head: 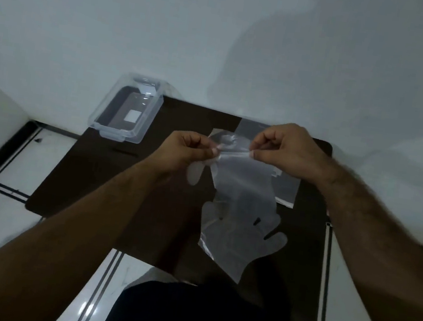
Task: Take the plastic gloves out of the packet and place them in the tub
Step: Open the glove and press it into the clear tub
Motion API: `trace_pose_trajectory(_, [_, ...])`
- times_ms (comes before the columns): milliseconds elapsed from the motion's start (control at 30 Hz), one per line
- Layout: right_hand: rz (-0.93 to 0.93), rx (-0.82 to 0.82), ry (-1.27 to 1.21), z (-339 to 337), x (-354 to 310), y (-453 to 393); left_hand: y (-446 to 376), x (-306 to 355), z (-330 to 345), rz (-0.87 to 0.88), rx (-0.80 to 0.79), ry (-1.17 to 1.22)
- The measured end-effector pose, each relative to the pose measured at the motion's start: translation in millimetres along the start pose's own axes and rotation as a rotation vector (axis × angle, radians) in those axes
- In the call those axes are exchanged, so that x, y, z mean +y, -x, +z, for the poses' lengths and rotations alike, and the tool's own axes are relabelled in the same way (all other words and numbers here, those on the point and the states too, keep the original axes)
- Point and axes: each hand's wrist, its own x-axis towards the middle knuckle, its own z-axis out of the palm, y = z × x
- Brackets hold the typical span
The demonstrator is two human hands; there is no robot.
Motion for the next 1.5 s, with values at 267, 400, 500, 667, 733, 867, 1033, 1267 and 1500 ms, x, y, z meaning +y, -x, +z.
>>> trace_pose_trajectory(267, [0.002,0.081,-0.011,61.7,-54.8,-101.0,-26.8,-2.7,-124.3,0.017,0.088,-0.08])
trace_pose_trajectory(400, [0.002,0.078,0.068,107.4,-98.0,-168.3,-56.6,-6.5,-214.2,0.027,0.098,-0.13])
trace_pose_trajectory(500, [0.001,0.042,0.141,141.9,-129.4,-219.8,-84.2,-8.9,-282.1,0.065,0.109,-0.208])
trace_pose_trajectory(667, [0.008,-0.005,0.286,182.3,-166.7,-294.9,-132.5,-9.8,-358.1,0.109,0.148,-0.224])
trace_pose_trajectory(733, [0.025,0.02,0.326,194.4,-172.6,-318.7,-153.9,-11.7,-376.4,0.125,0.14,-0.318])
trace_pose_trajectory(867, [0.063,0.076,0.405,206.0,-182.1,-361.5,-191.8,-0.6,-400.4,0.224,0.105,-0.518])
trace_pose_trajectory(1033, [0.028,0.288,0.386,202.7,-192.0,-388.6,-225.8,25.4,-412.0,0.31,0.148,-0.751])
trace_pose_trajectory(1267, [-0.159,0.558,0.358,220.7,-183.2,-368.9,-221.3,36.4,-419.1,0.588,0.253,-0.752])
trace_pose_trajectory(1500, [-0.28,0.351,0.404,253.4,-147.4,-346.1,-187.0,-29.1,-443.0,0.783,0.1,-0.905])
